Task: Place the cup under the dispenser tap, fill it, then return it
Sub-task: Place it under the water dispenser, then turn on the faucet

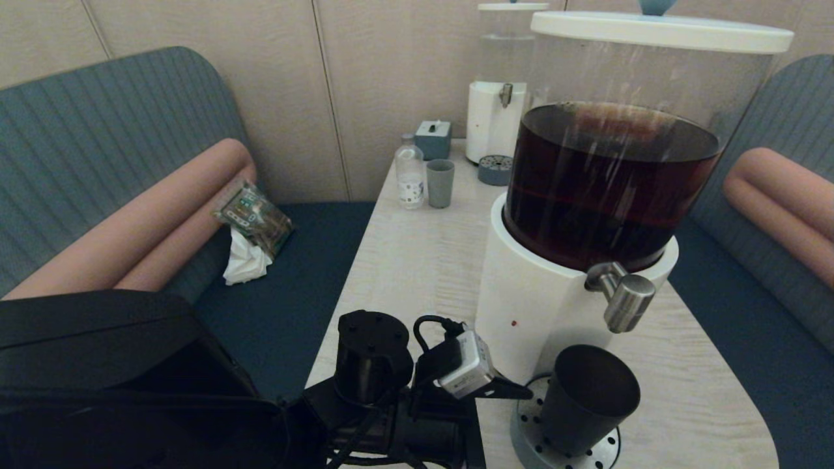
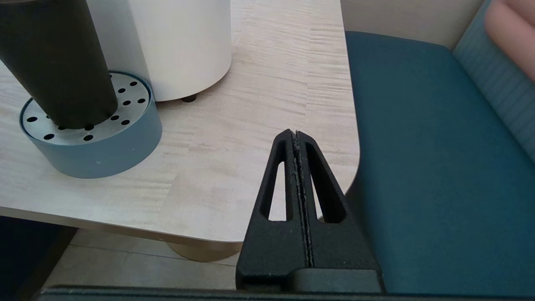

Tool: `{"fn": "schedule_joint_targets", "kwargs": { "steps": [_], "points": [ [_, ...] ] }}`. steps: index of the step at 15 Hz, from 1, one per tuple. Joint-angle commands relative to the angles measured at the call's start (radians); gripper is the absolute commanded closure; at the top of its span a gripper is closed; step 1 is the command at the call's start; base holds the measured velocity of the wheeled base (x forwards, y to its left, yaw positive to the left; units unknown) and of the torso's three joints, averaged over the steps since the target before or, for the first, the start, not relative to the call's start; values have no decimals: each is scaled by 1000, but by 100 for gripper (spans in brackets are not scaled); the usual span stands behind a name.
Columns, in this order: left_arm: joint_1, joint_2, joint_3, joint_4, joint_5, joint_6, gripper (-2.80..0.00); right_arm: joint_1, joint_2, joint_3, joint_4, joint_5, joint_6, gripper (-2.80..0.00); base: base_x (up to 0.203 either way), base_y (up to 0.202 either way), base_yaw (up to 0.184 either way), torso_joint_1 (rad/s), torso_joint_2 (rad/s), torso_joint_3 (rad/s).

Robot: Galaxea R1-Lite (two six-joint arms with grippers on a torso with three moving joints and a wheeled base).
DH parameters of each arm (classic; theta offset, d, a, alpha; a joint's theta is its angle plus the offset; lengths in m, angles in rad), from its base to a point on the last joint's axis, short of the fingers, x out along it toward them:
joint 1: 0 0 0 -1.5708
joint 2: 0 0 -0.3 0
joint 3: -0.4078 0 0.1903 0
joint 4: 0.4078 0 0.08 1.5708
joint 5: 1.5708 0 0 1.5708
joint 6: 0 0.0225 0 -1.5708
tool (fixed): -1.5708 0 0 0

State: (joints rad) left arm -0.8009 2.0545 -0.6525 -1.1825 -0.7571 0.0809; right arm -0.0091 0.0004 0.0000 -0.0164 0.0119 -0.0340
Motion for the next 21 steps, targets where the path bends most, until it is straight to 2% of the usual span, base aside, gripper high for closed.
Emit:
{"fn": "schedule_joint_targets", "kwargs": {
  "steps": [1,5,9,13,16,21],
  "points": [
    [0,-50,61,-6,8,0,-280,0,-2,6,0,2,-1,0,0,0,0,0,0,0],
    [-1,-136,197,-5,30,0,-280,0,-2,6,0,0,-1,0,0,0,0,0,0,0],
    [-1,-242,253,-1,43,-4,-280,0,-2,6,0,2,1,0,0,0,0,0,0,0],
    [7,-422,335,3,86,-78,-280,0,-2,6,0,0,-1,0,0,0,0,0,0,0],
    [41,-565,386,6,164,-129,-280,0,-2,6,0,0,1,0,0,0,0,0,0,0],
    [187,-805,411,31,340,-234,-280,0,-2,7,0,1,1,0,0,0,0,0,0,0]
  ]
}}
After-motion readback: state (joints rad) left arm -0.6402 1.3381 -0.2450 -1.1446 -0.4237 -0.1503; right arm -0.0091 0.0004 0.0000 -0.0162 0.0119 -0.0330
